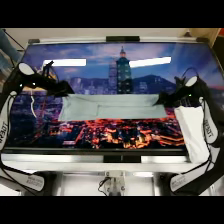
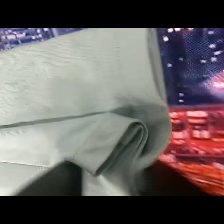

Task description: Fold the shirts.

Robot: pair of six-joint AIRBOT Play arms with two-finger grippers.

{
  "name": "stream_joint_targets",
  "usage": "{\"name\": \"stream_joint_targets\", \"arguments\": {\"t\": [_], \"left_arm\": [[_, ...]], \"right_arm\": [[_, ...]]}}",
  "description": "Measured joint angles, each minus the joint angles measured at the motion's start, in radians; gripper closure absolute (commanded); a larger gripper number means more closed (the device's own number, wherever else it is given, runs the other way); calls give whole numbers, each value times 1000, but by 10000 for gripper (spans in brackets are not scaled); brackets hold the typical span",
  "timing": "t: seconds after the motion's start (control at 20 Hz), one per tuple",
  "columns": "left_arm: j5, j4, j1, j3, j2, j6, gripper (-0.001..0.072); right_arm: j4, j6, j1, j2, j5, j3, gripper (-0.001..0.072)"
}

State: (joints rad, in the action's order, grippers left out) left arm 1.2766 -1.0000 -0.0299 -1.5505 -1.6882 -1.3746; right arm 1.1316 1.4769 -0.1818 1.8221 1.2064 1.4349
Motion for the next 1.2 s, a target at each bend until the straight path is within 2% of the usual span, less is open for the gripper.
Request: {"name": "stream_joint_targets", "arguments": {"t": [0.1,0.15,0.2,0.35,0.45,0.7,0.85,1.05,1.2], "left_arm": [[4,-1,23,-2,8,0,561],[5,4,39,-2,10,1,627],[6,13,57,-2,10,2,656],[-29,88,142,8,6,1,673],[-98,154,231,19,-16,2,674],[-283,286,468,28,-120,2,674],[-394,381,562,29,-174,2,674],[-481,499,634,30,-216,11,677],[-473,499,599,30,-187,33,677]], "right_arm": [[-56,-35,3,8,9,-2,644],[-92,-60,1,5,15,-3,645],[-129,-85,-3,-8,26,-3,644],[-232,-129,-6,-107,95,-2,644],[-272,-127,-10,-210,160,-1,644],[-307,-43,-9,-503,306,-1,644],[-317,14,-8,-637,359,-1,644],[-320,70,-8,-735,383,-1,644],[-324,88,-6,-742,357,-1,644]]}}
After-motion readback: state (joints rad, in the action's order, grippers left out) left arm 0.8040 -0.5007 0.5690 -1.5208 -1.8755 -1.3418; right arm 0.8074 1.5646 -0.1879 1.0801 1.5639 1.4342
